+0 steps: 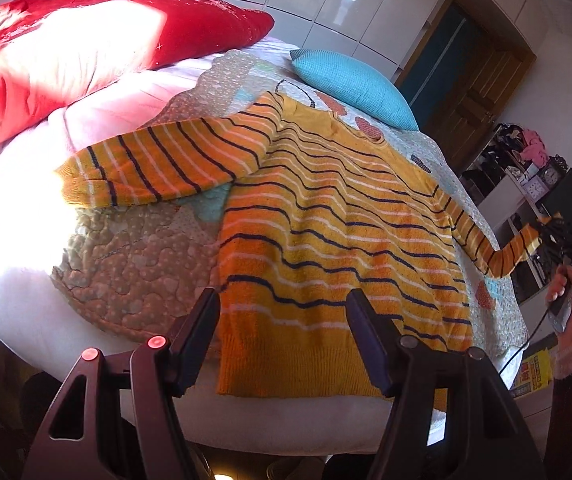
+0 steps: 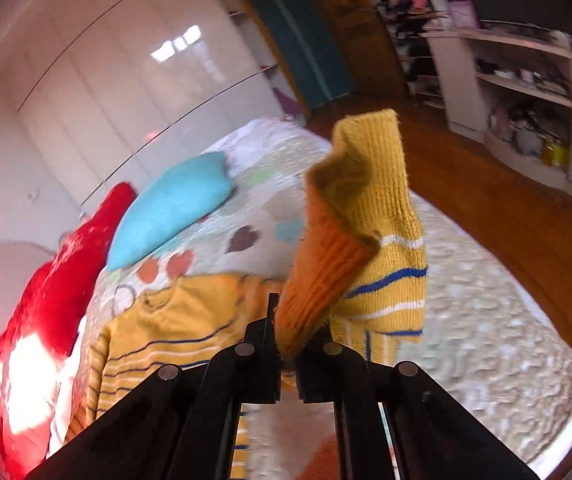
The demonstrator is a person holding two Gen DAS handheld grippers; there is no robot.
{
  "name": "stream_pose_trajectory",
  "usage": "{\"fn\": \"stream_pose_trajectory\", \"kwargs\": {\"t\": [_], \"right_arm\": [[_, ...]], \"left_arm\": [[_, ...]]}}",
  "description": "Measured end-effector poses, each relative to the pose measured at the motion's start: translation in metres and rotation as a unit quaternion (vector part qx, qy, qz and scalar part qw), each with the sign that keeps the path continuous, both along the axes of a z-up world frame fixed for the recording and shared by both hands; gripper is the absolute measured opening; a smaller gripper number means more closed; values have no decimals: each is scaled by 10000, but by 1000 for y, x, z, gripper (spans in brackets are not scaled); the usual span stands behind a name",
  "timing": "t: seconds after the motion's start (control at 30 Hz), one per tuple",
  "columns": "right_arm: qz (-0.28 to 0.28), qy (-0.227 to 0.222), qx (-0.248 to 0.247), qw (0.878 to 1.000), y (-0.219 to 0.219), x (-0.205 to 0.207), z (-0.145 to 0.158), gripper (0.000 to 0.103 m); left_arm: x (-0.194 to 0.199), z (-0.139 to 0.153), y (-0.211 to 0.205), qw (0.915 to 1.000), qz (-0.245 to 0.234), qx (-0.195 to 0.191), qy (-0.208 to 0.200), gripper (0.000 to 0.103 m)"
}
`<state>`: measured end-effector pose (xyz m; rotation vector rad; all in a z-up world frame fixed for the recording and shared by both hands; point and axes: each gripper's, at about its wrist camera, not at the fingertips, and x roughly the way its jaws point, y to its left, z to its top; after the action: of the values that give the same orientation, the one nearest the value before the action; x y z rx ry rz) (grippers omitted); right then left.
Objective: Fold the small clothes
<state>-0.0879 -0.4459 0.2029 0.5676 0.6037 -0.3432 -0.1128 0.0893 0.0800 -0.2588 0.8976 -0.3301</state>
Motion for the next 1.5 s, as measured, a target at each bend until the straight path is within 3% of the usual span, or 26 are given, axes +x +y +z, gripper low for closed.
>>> {"fn": "stream_pose_trajectory", "kwargs": {"t": [0.17, 0.27, 0.43, 0.53, 0.63, 0.77, 0.83, 0.93, 1.03, 1.17, 1.23, 1.33, 1.43, 1.5], "right_arm": [[1474, 267, -165, 9886, 135, 124, -6, 6], [2073, 660, -320, 9755, 212, 181, -39, 6], [2795, 1442, -889, 9451, 313, 234, -110, 7], [3032, 1741, -1044, 9310, 344, 248, -138, 12], [3220, 1807, -1135, 9224, 365, 252, -148, 18], [3344, 1769, -1269, 9169, 379, 244, -138, 32], [3447, 1668, -1271, 9150, 388, 237, -128, 33], [3804, 1512, -1398, 9016, 413, 216, -108, 38], [4498, 1323, -1403, 8720, 452, 183, -95, 55], [5555, 1194, -1445, 8101, 516, 134, -96, 65], [5927, 1142, -1735, 7782, 548, 111, -102, 65], [6191, 1091, -2637, 7317, 588, 85, -120, 65], [6106, 1149, -3530, 6995, 612, 75, -143, 65], [6049, 1157, -3700, 6956, 621, 78, -155, 56]], "left_arm": [[-6, -5, 46, 9989, 448, 6, -106, 66], [-11, -10, 77, 9969, 772, -85, -80, 67], [-20, -25, 126, 9915, 1274, -255, 50, 68], [-28, -31, 148, 9885, 1459, -374, 106, 68], [-33, -34, 163, 9859, 1586, -526, 123, 68], [-35, -35, 168, 9841, 1668, -603, 113, 68], [-37, -34, 171, 9834, 1692, -653, 104, 68], [-41, -32, 177, 9810, 1827, -646, 49, 68], [-47, -30, 187, 9768, 2035, -669, 29, 70], [-54, -31, 198, 9717, 2269, -647, 59, 71], [-59, -32, 203, 9699, 2346, -646, 94, 72], [-65, -35, 208, 9682, 2405, -671, 148, 72], [-68, -36, 211, 9669, 2440, -722, 168, 72], [-70, -36, 212, 9661, 2466, -748, 161, 72]]}}
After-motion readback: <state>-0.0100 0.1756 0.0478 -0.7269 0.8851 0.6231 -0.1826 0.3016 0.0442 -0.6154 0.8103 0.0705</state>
